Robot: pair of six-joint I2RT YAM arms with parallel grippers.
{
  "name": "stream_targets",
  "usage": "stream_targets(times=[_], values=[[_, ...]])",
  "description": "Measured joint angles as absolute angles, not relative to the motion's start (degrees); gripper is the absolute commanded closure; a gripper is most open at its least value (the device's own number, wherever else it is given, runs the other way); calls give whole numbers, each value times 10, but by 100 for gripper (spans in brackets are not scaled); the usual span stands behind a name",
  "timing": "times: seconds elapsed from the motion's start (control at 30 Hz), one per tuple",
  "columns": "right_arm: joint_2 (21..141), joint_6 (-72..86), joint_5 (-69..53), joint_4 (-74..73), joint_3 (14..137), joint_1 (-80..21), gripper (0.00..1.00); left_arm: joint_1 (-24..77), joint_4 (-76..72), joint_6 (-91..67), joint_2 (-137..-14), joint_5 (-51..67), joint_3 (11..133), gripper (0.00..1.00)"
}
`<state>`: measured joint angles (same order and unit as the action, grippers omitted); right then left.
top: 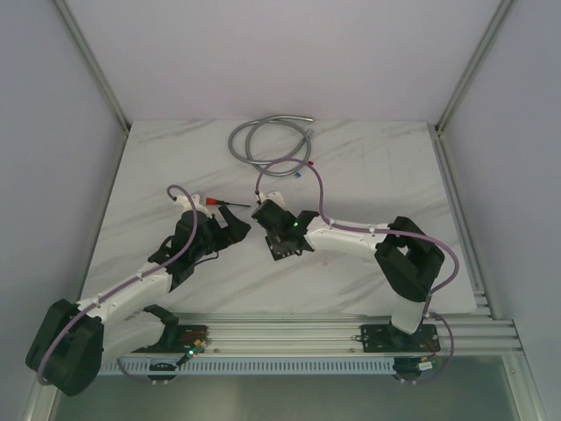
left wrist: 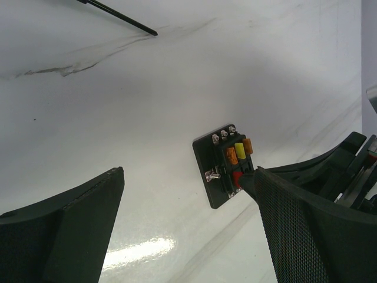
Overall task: Snap on the fuse box
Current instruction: Install the fuse at the fuse box base.
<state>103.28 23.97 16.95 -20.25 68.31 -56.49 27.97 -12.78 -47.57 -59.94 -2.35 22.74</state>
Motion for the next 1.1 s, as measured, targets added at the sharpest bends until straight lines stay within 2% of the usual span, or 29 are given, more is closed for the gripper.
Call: stream_targets(times=[0.37,0.67,1.1], values=[[1025,220,161,-199,668,-564,100,278,-127,-476,-595,-24,227,0],[1065,198,138,-245,722,-551,100,277,-123,-476,-587,-24,227,0],[1050,187,126,-218,692,-551,100,275,-121,-476,-584,-24,224,0]])
